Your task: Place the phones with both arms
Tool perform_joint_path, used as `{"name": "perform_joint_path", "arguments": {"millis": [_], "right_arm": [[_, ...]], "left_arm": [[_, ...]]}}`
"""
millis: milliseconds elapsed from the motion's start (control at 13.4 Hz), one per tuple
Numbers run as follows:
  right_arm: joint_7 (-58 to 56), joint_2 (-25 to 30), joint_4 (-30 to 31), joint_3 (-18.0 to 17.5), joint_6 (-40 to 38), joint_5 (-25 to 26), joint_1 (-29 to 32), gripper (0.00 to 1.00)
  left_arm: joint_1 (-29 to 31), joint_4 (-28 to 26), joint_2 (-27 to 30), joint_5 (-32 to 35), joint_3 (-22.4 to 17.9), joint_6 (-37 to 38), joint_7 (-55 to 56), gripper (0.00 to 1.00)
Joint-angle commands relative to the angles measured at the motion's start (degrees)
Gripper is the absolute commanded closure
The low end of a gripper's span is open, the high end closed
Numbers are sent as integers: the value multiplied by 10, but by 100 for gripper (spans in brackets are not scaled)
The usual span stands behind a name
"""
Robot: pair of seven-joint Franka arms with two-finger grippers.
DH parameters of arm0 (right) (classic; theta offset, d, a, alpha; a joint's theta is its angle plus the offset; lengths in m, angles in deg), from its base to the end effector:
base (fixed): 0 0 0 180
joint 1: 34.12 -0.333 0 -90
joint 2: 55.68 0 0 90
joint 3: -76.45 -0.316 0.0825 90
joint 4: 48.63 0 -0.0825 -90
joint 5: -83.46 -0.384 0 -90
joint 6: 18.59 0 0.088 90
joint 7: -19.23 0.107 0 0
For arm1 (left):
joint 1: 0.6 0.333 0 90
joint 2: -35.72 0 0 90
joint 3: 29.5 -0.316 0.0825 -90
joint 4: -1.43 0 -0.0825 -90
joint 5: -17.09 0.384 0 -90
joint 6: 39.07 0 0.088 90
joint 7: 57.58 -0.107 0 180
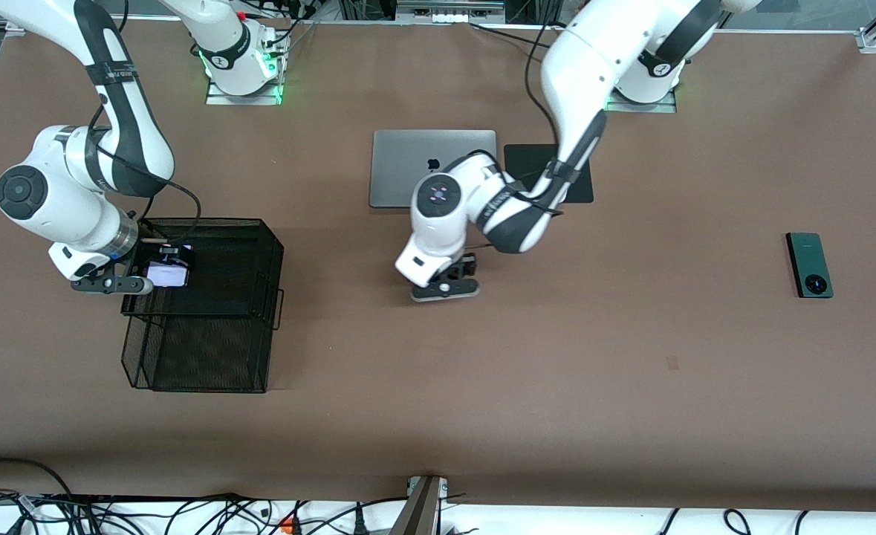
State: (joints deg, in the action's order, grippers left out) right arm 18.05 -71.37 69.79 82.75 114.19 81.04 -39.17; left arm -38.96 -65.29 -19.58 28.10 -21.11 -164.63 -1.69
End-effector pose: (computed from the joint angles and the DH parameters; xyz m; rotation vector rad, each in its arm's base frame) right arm 0.5835 -0.0106 0.2988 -3.1397 0.0416 0.0333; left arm 0.5577 -0.5331 0.2145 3.1042 0.1864 0.1207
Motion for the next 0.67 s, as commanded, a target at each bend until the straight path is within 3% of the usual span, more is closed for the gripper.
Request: {"name": "perform_joint_path", "arguments": {"millis": [0,299,599], "right_arm": [[-6,8,-1,4,4,-22,-1,1],[-9,11,-41,3,-10,-22,-2,0],[-8,9,-86,2,-62,-22,-5,0]], "left_arm": [[-37,73,-38,12,-24,4,5,88],[-81,74,-59,12,-69,-38,24,85],[-89,75,-66,12,-75,-49,40,85]]}}
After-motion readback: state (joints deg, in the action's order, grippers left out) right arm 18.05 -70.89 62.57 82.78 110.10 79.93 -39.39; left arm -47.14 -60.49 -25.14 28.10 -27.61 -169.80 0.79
